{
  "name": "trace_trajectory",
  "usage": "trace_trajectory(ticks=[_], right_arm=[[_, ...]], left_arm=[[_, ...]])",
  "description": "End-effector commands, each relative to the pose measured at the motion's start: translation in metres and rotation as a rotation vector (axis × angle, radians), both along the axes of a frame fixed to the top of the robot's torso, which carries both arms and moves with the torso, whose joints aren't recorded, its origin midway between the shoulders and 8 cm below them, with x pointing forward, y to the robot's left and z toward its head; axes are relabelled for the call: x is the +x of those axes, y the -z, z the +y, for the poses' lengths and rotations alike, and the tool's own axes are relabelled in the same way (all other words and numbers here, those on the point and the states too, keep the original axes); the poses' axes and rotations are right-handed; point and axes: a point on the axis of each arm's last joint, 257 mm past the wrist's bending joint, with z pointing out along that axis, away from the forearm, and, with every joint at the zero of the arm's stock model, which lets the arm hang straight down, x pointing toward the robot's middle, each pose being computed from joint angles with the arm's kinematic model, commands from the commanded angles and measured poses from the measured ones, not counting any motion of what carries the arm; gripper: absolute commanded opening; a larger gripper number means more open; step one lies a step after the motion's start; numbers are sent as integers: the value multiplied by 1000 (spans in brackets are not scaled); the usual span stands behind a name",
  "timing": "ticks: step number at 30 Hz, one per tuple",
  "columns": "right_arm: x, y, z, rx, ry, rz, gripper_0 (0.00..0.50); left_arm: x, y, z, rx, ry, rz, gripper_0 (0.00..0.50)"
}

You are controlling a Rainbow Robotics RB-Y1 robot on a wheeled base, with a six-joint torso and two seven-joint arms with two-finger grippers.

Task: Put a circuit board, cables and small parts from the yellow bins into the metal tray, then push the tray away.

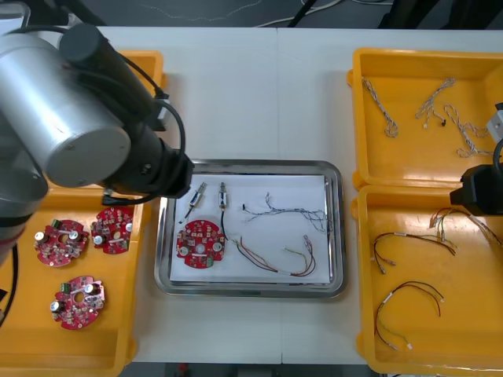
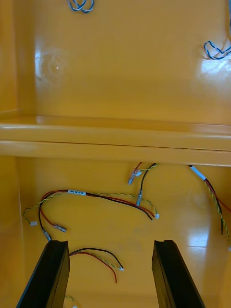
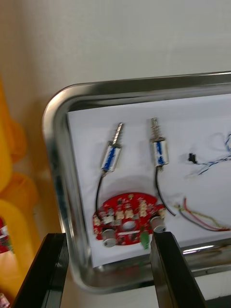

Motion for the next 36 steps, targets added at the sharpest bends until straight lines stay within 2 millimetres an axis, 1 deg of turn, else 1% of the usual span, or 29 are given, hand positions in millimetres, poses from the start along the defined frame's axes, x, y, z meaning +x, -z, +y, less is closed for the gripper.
trace_trajectory(ticks=[1, 4, 5, 7, 10, 11, 13, 17, 21, 28, 32, 36], right_arm=[[-2, -1, 32, 11, -43, -5, 500], [-2, -2, 49, -15, -104, -5, 500], [-2, -2, 52, -19, -116, -5, 500], [-4, -1, 64, -36, -159, -1, 500], [-6, -1, 82, -55, -220, -1, 500], [-6, -1, 85, -57, -232, -1, 500], [-9, 1, 98, -73, -279, 2, 500], [-16, 5, 121, -107, -369, 11, 500], [-25, 15, 144, -151, -469, 33, 500], [-39, 34, 169, -228, -593, 71, 500], [-46, 44, 185, -259, -665, 93, 500], [-52, 54, 201, -283, -733, 111, 500]], left_arm=[[-1, -28, 46, 65, 43, -56, 500], [-6, -30, 75, 73, 54, -56, 500], [-7, -30, 79, 74, 56, -54, 500], [-11, -32, 98, 90, 64, -47, 500], [-16, -34, 115, 96, 55, -36, 500], [-17, -34, 117, 93, 51, -34, 500], [-19, -37, 128, 96, 36, -33, 500], [-18, -42, 145, 111, 7, -51, 500], [-17, -43, 163, 119, -37, -68, 500], [-16, -44, 186, 128, -78, -92, 500], [-20, -41, 200, 169, -90, -79, 500], [-26, -37, 207, 179, -94, -63, 500]])
